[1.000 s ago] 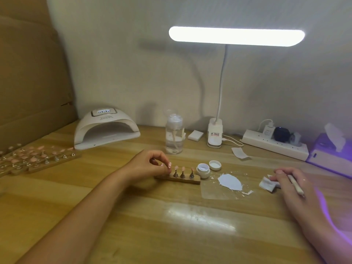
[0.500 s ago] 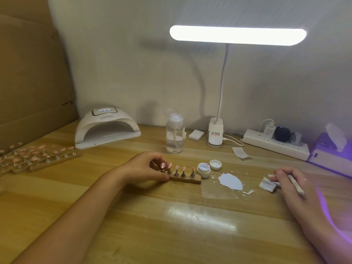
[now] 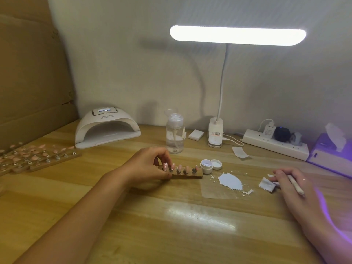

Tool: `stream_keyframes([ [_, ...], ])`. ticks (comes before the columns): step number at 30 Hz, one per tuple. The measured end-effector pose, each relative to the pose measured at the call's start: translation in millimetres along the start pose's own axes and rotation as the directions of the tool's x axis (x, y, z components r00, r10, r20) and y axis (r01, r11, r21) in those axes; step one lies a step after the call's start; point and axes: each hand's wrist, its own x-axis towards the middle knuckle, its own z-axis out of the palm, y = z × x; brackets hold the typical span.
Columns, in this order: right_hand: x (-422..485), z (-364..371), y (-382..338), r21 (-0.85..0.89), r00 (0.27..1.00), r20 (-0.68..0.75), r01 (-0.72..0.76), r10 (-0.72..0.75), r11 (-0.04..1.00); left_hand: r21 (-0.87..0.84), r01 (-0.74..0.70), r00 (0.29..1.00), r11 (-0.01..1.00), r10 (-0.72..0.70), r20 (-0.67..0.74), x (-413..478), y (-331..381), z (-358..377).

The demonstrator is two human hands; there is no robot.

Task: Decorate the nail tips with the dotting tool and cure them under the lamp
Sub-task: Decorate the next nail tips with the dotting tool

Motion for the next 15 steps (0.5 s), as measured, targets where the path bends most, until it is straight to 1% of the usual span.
stream_keyframes([
  [5,0.3,0.3,1.7,-0.006,1.000,-0.001,-0.003,0.003,1.000,-0.042,0.041,0.998,0.998,-0.039,0.048,-1.2,-3.0,-2.3],
  [11,1.6,1.0,4.3,-0.013,1.000,0.000,-0.005,0.005,1.000,-0.084,0.076,0.997,0.994,-0.074,0.024,-2.6,-8.9,-2.6],
  [13,1.4,0.7,4.3,-0.014,1.000,-0.003,-0.003,0.003,1.000,-0.066,0.074,0.997,0.995,-0.073,0.005,-2.8,-9.6,-2.7],
  [15,1.1,0.6,3.5,-0.013,1.000,-0.005,-0.001,0.001,1.000,0.002,0.056,0.998,0.998,-0.056,-0.032,-3.2,-9.4,-2.8],
])
